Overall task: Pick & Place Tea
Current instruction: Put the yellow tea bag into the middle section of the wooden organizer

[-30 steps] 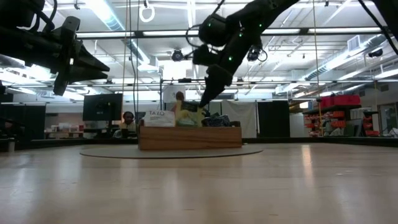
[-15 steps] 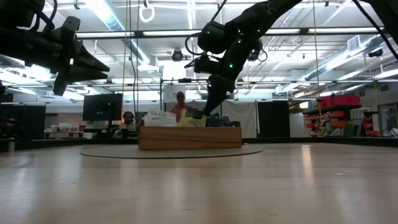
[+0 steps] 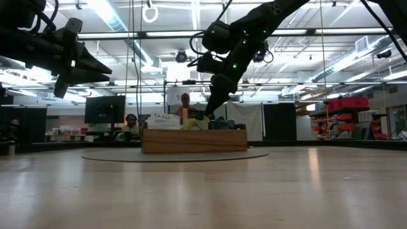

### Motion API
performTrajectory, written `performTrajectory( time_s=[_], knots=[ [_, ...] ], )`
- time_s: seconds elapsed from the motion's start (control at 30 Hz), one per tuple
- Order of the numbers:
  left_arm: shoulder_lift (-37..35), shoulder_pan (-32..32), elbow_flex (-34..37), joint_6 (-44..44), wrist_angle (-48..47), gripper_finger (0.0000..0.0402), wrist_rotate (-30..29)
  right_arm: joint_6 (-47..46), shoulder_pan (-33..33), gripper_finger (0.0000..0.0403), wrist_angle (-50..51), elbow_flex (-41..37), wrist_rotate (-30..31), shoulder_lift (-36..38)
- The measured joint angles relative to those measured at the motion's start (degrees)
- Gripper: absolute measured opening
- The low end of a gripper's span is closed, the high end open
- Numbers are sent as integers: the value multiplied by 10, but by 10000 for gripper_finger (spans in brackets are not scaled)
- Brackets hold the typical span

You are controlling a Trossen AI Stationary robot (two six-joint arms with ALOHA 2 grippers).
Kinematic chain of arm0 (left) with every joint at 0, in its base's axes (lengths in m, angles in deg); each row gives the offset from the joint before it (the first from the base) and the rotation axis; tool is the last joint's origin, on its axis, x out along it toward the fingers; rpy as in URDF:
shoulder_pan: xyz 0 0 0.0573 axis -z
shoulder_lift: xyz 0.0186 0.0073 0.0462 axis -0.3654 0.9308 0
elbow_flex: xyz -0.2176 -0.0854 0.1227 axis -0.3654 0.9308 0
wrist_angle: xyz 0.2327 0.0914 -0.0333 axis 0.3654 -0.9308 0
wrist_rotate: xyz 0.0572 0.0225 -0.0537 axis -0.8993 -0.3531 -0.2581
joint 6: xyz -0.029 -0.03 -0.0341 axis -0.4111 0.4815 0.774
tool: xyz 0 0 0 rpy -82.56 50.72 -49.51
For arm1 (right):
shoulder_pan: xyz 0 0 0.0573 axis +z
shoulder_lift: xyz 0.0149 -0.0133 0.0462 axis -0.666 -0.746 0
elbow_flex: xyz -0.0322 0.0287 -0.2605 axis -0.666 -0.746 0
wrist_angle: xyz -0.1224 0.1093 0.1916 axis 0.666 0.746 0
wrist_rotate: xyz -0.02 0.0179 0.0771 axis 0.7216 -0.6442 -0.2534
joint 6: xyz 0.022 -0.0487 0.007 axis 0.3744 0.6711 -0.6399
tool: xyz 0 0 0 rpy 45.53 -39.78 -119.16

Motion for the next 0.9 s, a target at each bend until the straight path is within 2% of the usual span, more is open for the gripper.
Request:
performTrajectory(
  time_s=[0.27, 0.9],
  knots=[
    [0, 0, 0, 0, 0, 103, 0, 7, 3, 2, -8, 0, -22, 0],
    [0, 0, 0, 4, 0, 103, 0, -24, 1, 72, -27, -1, -26, 4]
  ],
)
